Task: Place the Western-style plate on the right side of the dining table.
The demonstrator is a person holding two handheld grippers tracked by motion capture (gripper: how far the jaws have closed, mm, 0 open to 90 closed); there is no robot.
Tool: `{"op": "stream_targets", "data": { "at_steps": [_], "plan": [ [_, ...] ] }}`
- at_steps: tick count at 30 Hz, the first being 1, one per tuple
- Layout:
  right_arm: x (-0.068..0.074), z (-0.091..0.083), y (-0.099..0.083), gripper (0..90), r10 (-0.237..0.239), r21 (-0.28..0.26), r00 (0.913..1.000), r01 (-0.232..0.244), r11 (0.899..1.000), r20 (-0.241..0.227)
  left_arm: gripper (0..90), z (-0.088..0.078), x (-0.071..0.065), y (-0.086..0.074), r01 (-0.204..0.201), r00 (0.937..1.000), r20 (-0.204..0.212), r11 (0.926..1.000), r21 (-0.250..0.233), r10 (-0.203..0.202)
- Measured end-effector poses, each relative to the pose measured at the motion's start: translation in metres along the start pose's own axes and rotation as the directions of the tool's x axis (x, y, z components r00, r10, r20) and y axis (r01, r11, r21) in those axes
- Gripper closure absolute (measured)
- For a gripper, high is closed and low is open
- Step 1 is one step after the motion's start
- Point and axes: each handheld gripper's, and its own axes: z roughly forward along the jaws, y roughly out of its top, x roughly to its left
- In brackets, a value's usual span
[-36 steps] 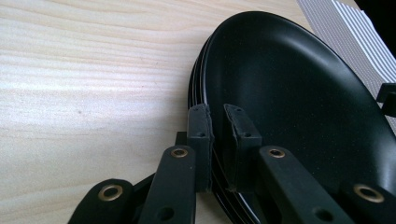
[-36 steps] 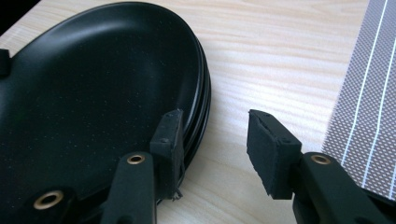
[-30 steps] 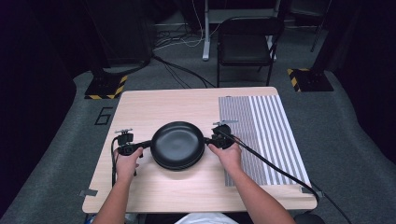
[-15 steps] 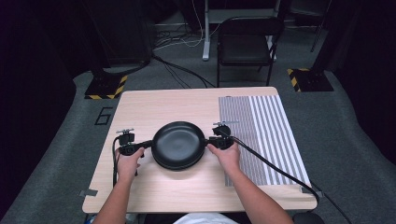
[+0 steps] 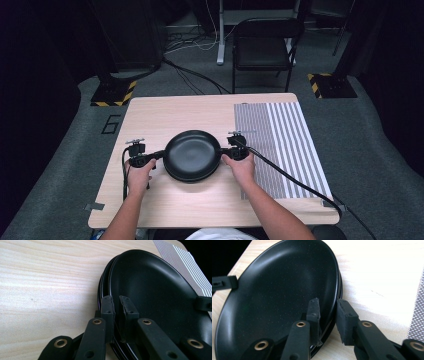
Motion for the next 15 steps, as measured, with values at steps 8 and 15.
{"op": "stream_targets", "data": {
  "at_steps": [8,15],
  "plan": [
    [-0.006,-0.002,0.003,76.2,0.061,0.008,0.9976,-0.06,0.998,-0.033,83.0,0.002,0.0,0.0,0.005,0.9999,0.014,1.0,-0.002,-0.005],
    [-0.007,-0.011,0.003,77.6,0.08,-0.024,0.9959,-0.081,0.996,-0.042,82.9,0.008,-0.003,0.0,0.008,0.9995,0.031,1.0,0.004,-0.008]
  ]
}}
